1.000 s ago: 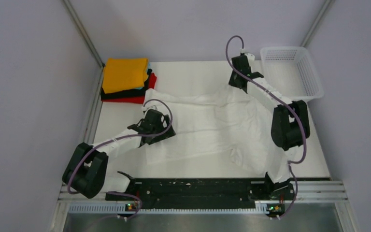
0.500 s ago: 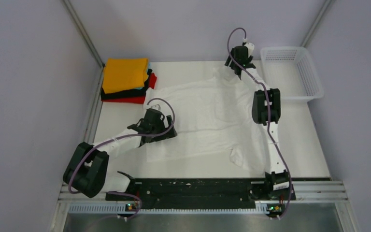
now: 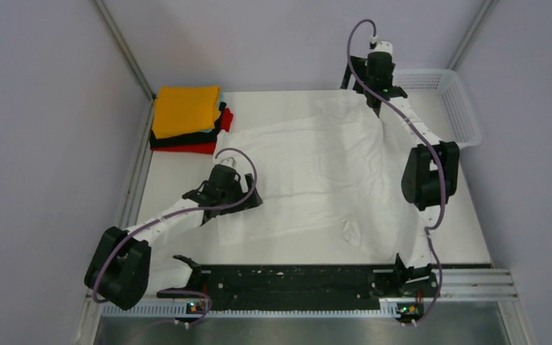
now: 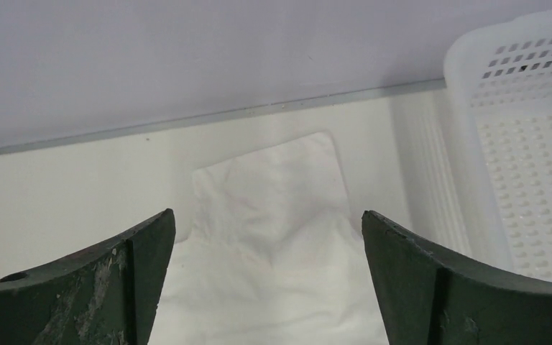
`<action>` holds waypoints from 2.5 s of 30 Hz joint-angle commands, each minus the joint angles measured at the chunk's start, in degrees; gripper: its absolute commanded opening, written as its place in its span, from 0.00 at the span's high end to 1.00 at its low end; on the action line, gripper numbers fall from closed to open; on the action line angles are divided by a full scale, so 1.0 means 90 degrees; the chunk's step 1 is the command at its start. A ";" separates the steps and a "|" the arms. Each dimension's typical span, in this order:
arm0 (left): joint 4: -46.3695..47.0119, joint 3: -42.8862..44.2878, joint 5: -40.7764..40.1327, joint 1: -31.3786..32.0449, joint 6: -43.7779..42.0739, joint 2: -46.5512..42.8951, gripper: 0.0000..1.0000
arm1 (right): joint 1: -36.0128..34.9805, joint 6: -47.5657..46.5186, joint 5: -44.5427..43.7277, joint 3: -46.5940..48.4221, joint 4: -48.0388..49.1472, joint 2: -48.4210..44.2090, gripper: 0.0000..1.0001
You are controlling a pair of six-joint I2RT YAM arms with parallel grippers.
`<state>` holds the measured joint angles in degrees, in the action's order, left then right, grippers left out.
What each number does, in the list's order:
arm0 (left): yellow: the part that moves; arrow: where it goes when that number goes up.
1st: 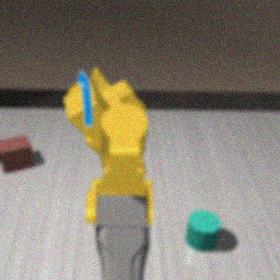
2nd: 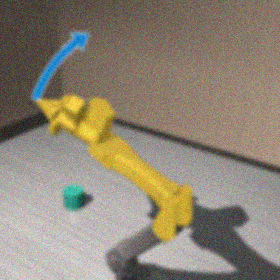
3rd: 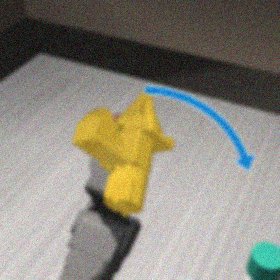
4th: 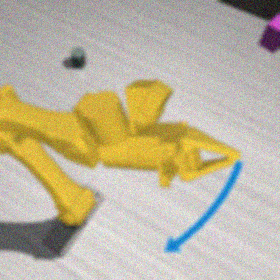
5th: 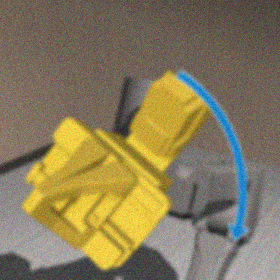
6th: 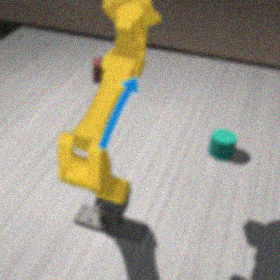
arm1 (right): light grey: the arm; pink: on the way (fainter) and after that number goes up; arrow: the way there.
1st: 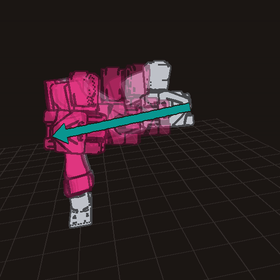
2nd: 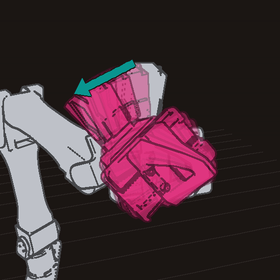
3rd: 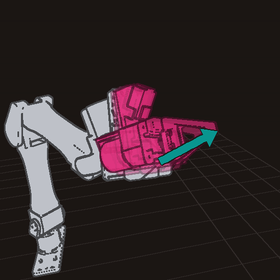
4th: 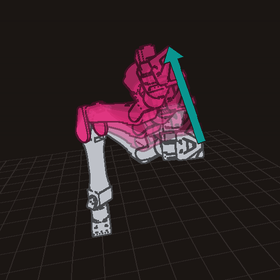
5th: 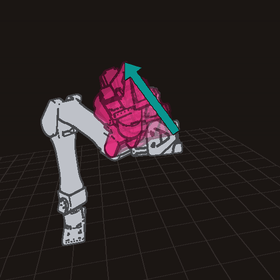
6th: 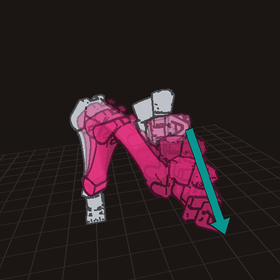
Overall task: Fold and stack the t-shirts
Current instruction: Flatten out the tshirt, then grab the side of the flattened tshirt closest away from the robot with both arms
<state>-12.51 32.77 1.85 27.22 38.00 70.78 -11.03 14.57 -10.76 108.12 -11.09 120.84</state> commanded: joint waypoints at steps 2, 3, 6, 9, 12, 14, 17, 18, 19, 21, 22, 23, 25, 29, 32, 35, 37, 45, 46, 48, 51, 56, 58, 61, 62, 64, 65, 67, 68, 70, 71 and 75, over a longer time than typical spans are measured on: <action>-0.0031 0.0030 -0.0115 0.0040 0.0037 -0.0316 0.01 | -0.0018 -0.0610 0.1034 -0.1513 0.0448 -0.1274 0.01; -0.0111 0.0083 -0.0137 0.0041 0.0002 -0.0323 0.01 | -0.0023 -0.0710 0.1159 -0.1654 0.0465 -0.1313 0.01; -0.0190 0.0178 -0.0453 0.0039 -0.0013 -0.0305 0.01 | -0.0016 -0.0667 0.1410 -0.1753 0.0195 -0.1188 0.01; -0.0154 0.0263 -0.0540 0.0039 0.0049 -0.0253 0.01 | -0.0022 -0.0606 0.1663 -0.1775 0.0218 -0.0786 0.01; -0.0101 0.0407 -0.0650 0.0032 0.0029 -0.0090 0.01 | -0.0016 -0.0504 0.1489 -0.1426 0.0155 -0.0228 0.01; 0.0018 0.0423 -0.0727 0.0034 -0.0084 0.0132 0.01 | -0.0010 -0.0501 0.1162 -0.1106 0.0049 0.0168 0.01; 0.0038 0.0469 -0.1113 -0.0028 -0.0013 0.0637 0.01 | 0.0050 -0.0413 0.0745 -0.0653 -0.0062 0.0717 0.01; 0.0064 0.0492 -0.1185 -0.0073 0.0025 0.0824 0.01 | 0.0102 -0.0319 0.0701 -0.0529 -0.0079 0.0895 0.01; 0.0134 0.0510 -0.1177 -0.0162 0.0039 0.0993 0.01 | 0.0147 -0.0179 0.0663 -0.0415 -0.0101 0.1051 0.01; 0.0272 0.0576 -0.1092 -0.0351 0.0047 0.1355 0.01 | 0.0274 -0.0004 0.0607 -0.0227 -0.0125 0.1327 0.01; 0.0306 0.0658 -0.1039 -0.0465 0.0021 0.1553 0.01 | 0.0331 0.0081 0.0475 -0.0096 -0.0193 0.1442 0.01; 0.0294 0.0745 -0.1049 -0.0575 0.0022 0.1754 0.01 | 0.0408 0.0220 0.0344 0.0065 -0.0354 0.1616 0.01; 0.0241 0.0955 -0.1011 -0.0783 -0.0032 0.2150 0.01 | 0.0560 0.0401 0.0408 0.0422 -0.0512 0.1877 0.01; -0.0371 0.1466 -0.1179 -0.0886 0.0006 0.2549 0.01 | 0.0812 0.0631 0.0655 0.1198 -0.0951 0.2292 0.01; -0.0350 0.1452 -0.1113 -0.0886 0.0001 0.2441 0.01 | 0.0819 0.0361 0.1219 0.1545 -0.0962 0.2445 0.01; -0.0296 0.1640 -0.0953 -0.0886 -0.0152 0.2362 0.01 | 0.0770 0.0170 0.1741 0.1821 -0.1126 0.2392 0.01; -0.0419 0.1874 -0.0903 -0.0884 -0.0184 0.2248 0.01 | 0.0685 0.0063 0.1603 0.1905 -0.1400 0.2184 0.01; -0.1258 0.1856 -0.1030 -0.0672 0.0160 0.0787 0.01 | 0.0009 -0.0630 0.0321 0.0782 -0.1562 0.0094 0.01; -0.1424 0.1755 -0.1109 -0.0648 0.0289 0.0553 0.01 | -0.0118 -0.0633 0.0130 0.0563 -0.1528 -0.0143 0.01; -0.1747 0.1466 -0.1166 -0.0638 0.0544 0.0013 0.01 | -0.0279 -0.0589 -0.0377 0.0097 -0.1502 -0.0627 0.01; -0.2266 0.0990 -0.1266 -0.0629 0.1012 -0.0746 0.01 | -0.0451 -0.0286 -0.0903 -0.0948 -0.1368 -0.1456 0.01; -0.3187 0.0113 -0.1718 -0.0622 0.1810 -0.1973 0.01 | -0.0510 0.0490 -0.0883 -0.3348 -0.0420 -0.3390 0.01; -0.3320 -0.0230 -0.1859 -0.0630 0.1995 -0.2326 0.02 | -0.0503 0.0792 -0.0699 -0.4381 0.0102 -0.4224 0.01; -0.3090 -0.0683 -0.1855 -0.0629 0.2219 -0.2651 0.09 | -0.0458 0.1222 -0.0205 -0.5856 0.0996 -0.5396 0.01; -0.3001 -0.0826 -0.1846 -0.0633 0.2294 -0.2704 0.12 | -0.0446 0.1357 -0.0083 -0.6229 0.1333 -0.5858 0.01; -0.2946 -0.0984 -0.1959 -0.0641 0.2510 -0.2706 0.14 | -0.0431 0.1411 0.0138 -0.6818 0.1552 -0.6417 0.01; -0.2929 -0.1044 -0.2056 -0.0633 0.2594 -0.2643 0.16 | -0.0434 0.1447 0.0191 -0.7017 0.1513 -0.6658 0.01; -0.2780 -0.1101 -0.2179 -0.0643 0.2663 -0.2494 0.18 | -0.0431 0.1543 0.0182 -0.7347 0.1364 -0.7029 0.01; -0.2660 -0.1102 -0.2198 -0.0641 0.2671 -0.2399 0.19 | -0.0430 0.1598 0.0170 -0.7488 0.1303 -0.7193 0.01; -0.2394 -0.1068 -0.2164 -0.0646 0.2659 -0.2185 0.24 | -0.0430 0.1666 0.0121 -0.7760 0.1253 -0.7431 0.01; -0.2270 -0.1043 -0.2116 -0.0642 0.2617 -0.2056 0.28 | -0.0434 0.1689 0.0075 -0.7826 0.1108 -0.7522 0.01; -0.1726 -0.0963 -0.1642 -0.0648 0.2289 -0.1502 0.45 | -0.0430 0.1698 -0.0434 -0.7941 0.0724 -0.7782 0.01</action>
<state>-36.16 23.99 -16.67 21.45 59.81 52.84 -15.14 28.45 -10.87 37.36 -3.57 53.17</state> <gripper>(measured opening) 0.623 0.988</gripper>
